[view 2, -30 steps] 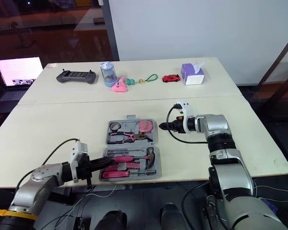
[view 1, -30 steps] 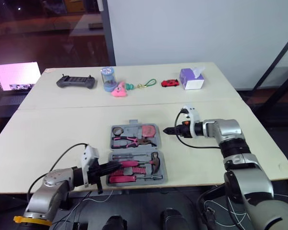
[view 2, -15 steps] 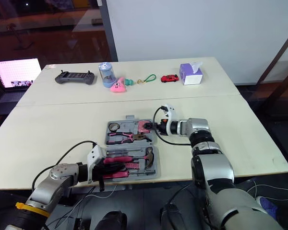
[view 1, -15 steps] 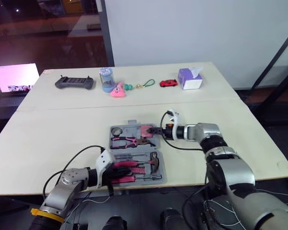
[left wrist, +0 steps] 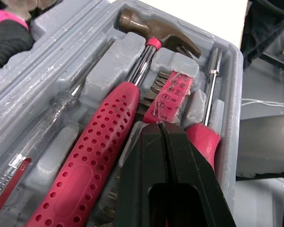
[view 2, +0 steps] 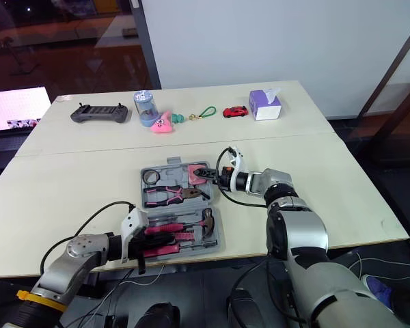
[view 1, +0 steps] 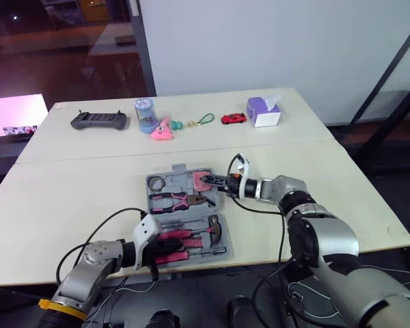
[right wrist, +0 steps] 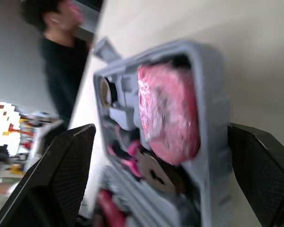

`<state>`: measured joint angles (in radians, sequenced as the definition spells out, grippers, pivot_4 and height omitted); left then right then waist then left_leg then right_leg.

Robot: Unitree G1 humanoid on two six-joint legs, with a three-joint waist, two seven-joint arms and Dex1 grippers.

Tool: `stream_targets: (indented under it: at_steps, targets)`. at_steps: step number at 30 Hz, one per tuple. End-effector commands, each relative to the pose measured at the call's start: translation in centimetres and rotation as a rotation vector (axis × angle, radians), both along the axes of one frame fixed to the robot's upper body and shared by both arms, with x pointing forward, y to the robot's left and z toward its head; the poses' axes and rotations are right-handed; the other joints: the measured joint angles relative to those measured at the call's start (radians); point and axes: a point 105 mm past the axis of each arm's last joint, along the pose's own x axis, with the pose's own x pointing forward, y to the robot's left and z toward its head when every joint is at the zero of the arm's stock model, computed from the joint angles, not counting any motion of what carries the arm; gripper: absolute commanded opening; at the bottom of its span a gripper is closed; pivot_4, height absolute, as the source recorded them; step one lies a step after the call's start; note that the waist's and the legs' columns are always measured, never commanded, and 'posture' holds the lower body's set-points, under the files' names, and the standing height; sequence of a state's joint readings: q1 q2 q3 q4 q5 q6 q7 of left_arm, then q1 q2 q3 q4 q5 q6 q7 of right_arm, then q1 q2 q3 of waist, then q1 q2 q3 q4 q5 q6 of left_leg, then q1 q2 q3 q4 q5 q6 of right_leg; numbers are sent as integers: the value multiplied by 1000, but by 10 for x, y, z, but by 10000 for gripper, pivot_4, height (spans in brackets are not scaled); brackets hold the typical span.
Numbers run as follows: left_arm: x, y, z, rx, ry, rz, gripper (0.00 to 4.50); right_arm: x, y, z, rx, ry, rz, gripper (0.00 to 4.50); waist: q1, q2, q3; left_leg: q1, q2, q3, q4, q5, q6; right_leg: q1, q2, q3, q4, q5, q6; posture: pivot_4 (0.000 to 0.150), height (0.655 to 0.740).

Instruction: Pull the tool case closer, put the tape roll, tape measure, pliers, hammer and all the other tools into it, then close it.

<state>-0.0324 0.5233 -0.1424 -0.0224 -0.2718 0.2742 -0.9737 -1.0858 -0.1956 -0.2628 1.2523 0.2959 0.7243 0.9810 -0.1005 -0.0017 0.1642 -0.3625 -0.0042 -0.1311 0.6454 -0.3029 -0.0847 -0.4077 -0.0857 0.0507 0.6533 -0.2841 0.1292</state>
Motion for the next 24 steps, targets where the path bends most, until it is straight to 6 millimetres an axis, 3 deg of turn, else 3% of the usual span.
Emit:
stream_targets:
  at_steps: [1, 7, 10, 12, 14, 16, 19, 23, 24]
  targets:
    - [-8, 12, -18, 23, 71, 50, 0, 5, 9, 30, 85, -76, 37, 44379, -1, 0, 0, 0, 0, 0, 0, 0, 0, 0, 0, 0, 0, 0, 0, 1500, 7400]
    - [-7, 30, 10, -100, -7, 118, 0, -1, 10, 51, 146, -105, 118, 44379, -5, 1, 0, 0, 0, 0, 0, -1, 1, -1, 1, 1, 0, 0, 0, 1500, 7400]
    - [-12, 54, 31, -254, -26, 172, 0, -6, 12, 61, 170, -121, 165, 44379, -4, 1, 1, -1, 0, 0, 0, -1, 1, -2, 1, 1, 0, 0, 0, 1500, 7400]
    - [-11, 68, 38, -275, -32, 215, 0, -7, 11, 63, 166, -130, 176, 44379, 1, 1, 1, -3, 0, 0, 0, -1, 1, -2, 0, 1, 0, 0, 0, 1500, 7400]
    - [-10, 94, 51, -285, -64, 302, 0, -12, 6, 66, 165, -133, 203, 44379, 7, 1, 1, -3, 0, 0, 1, -1, 1, -2, 0, 0, 0, 0, 0, 1500, 7400]
    - [-13, 132, 64, -283, -103, 419, 0, -33, -3, 72, 164, -157, 307, 44379, 7, 1, 1, -5, 0, -1, 2, -1, 1, -2, 0, 0, -1, 0, 0, 1500, 7400]
    - [-23, 166, 76, -256, -132, 516, 0, -70, -13, 72, 132, -171, 445, 44379, 12, 1, 1, -10, 0, -4, 2, -1, 1, -6, 0, -2, -2, 0, 0, 1500, 7400]
    - [-35, 184, 82, -172, -140, 539, 0, -106, -27, 68, 74, -186, 517, 44379, 22, 1, 1, -11, 0, -2, 2, -1, 2, -7, -2, -2, -4, 0, 0, 1500, 7400]
    - [-34, 188, 83, -108, -154, 558, 0, -108, -38, 80, 94, -223, 483, 44379, 25, 2, 2, -11, 0, -1, 2, -1, 2, -7, -2, -2, -4, 0, 0, 1500, 7400]
